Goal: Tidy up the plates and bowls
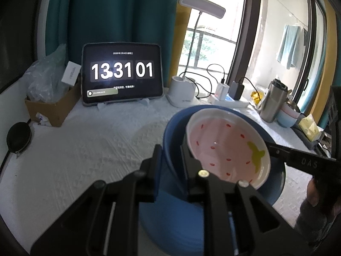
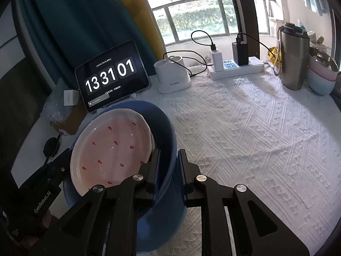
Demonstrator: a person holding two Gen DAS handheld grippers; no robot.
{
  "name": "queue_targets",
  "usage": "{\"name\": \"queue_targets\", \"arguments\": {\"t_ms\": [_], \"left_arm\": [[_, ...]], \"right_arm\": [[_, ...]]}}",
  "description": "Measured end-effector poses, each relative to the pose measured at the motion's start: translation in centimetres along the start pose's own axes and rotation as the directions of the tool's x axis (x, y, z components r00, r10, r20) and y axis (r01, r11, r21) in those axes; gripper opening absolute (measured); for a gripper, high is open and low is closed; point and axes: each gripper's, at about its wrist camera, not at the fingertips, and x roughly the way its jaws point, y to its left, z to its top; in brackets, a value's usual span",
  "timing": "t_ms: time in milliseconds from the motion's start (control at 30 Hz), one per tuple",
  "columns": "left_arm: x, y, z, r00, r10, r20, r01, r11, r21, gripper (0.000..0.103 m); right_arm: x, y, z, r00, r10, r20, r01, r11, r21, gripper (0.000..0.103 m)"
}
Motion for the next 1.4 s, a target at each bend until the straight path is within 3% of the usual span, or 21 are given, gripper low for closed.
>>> {"name": "queue_targets", "arguments": {"t_ms": [200, 467, 1400], "left_arm": [[-0.3, 0.0, -0.3, 1.0, 0.011, 0.01, -0.011, 1.0, 0.006, 0.019], [-0.8, 1.0, -0.6, 0.999, 0.034, 0.008, -0.033, 0.998, -0.044, 0.045], [-3.6, -0.4, -2.4, 0.997, 0.036, 0.067, -0.033, 0.999, -0.043, 0.047]], "right_arm": [[-0.2, -0.2, -0.3, 0.999, -0.021, 0.026, 0.021, 1.0, -0.014, 0.03], [-0.4, -0.2, -0.6, 0.998, -0.036, 0.053, 0.038, 0.998, -0.052, 0.039], [-3.3, 0.2, -2.2, 0.991, -0.037, 0.129, 0.058, 0.984, -0.169, 0.044]]}}
